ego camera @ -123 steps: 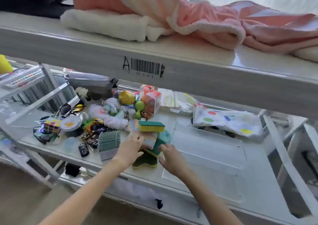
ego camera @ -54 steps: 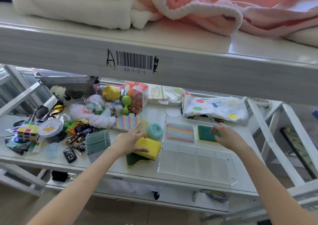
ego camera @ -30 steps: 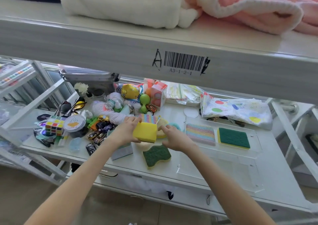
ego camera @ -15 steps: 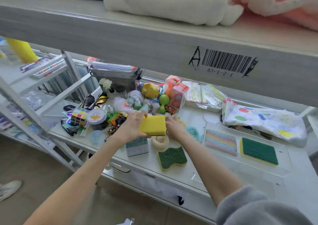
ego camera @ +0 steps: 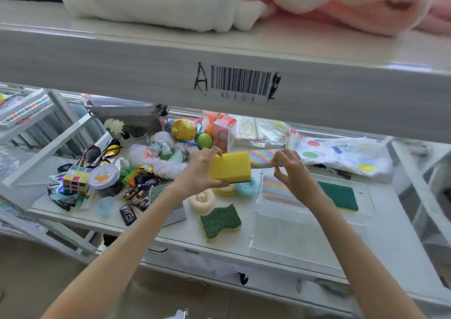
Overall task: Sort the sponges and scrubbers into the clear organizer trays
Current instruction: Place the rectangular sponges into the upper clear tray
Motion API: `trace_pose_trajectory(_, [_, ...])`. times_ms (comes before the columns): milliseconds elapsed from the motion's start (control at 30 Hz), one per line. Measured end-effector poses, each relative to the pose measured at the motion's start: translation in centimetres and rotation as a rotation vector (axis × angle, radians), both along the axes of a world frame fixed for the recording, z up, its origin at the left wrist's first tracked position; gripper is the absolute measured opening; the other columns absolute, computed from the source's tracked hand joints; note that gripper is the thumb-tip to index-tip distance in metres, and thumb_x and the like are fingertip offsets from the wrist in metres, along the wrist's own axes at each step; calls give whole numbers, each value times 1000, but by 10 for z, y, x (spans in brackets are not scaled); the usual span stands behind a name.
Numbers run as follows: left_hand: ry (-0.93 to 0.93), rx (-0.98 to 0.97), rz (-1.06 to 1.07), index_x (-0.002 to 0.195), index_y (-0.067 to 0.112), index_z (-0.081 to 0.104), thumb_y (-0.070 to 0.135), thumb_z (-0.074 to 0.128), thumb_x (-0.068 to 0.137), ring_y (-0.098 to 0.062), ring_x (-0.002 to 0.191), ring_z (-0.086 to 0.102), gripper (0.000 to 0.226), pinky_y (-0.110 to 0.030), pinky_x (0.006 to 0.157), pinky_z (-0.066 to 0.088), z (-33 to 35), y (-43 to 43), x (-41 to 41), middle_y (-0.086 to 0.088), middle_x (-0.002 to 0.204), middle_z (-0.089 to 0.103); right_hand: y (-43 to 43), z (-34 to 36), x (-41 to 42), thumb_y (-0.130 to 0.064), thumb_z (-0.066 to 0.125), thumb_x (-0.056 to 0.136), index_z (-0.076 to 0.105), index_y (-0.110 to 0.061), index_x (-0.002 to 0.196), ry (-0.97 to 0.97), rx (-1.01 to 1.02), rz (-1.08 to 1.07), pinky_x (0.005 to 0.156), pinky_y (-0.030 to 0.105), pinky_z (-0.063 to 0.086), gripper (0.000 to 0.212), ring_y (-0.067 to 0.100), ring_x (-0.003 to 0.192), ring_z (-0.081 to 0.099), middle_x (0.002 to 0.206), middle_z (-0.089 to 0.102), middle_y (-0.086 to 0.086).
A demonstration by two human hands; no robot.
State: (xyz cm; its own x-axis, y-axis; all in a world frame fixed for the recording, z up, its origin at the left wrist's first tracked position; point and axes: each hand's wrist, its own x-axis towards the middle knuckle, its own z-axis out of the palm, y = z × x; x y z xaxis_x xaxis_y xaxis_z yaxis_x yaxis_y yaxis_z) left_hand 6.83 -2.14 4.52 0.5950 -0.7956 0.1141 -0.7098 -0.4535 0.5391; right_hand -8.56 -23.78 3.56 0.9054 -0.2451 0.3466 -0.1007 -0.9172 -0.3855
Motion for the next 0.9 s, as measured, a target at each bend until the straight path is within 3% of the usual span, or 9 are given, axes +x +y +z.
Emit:
trace_pose_trajectory(133, [-5,27,-123,125,14,43,41,80,68,-29,115,43,73,-45,96,41,0,-61,-35,-13,122,52,-60,2,-92,8,66,78,57,-9,91,73,131,-139,86,37,47,24,22,96,51,97,56,1])
trace_pose_trajectory(233, [-66,63,-218,127,16,41,41,75,75,-31,117,41,67,-39,89,42,-4,-102,-64,-13,125,52,-87,-5,-136,9,69,74,54,-19,87,161,144,-215,83,39,49,35,26,97,53,100,53,-3])
trace_pose_trajectory(367, [-188,187,-275,126,19,44,38,69,81,-35,122,38,55,-43,93,43,-22,-135,-86,-15,133,46,-98,-13,-161,8,67,75,58,-15,95,216,133,-260,90,45,50,31,24,104,51,105,49,-6])
trace_pose_trajectory(500, [-163,281,-256,129,22,47,34,60,89,-34,137,27,44,-45,109,35,-42,-140,-84,-14,149,32,-98,-23,-163,4,59,83,63,-21,114,332,165,-241,100,41,43,40,18,106,46,111,47,-4])
trace_pose_trajectory(567, [-189,287,-249,131,22,48,37,54,92,-31,141,21,42,-45,113,32,-47,-137,-81,-14,153,28,-98,-23,-158,-8,53,91,61,-28,120,430,151,-261,103,38,37,36,20,112,46,122,50,0])
trace_pose_trajectory(700, [-223,269,-233,128,23,52,44,44,95,-28,138,26,41,-45,108,34,-44,-121,-79,-9,150,33,-95,-6,-142,-28,46,96,59,-33,121,552,-28,-295,104,39,31,29,23,121,46,132,53,1])
trace_pose_trajectory(800, [-251,194,-141,117,18,56,37,49,94,-27,128,37,31,-41,104,37,-38,-94,-67,-9,139,42,-79,8,-117,-23,52,92,60,-26,118,479,37,-276,103,38,34,27,24,120,46,127,53,4])
trace_pose_trajectory(900, [-228,253,-31,111,12,55,23,54,91,-29,117,45,23,-39,97,42,-41,-58,-42,-11,126,49,-47,14,-79,-19,55,90,59,-23,116,421,52,-148,96,35,38,27,25,117,47,123,52,5])
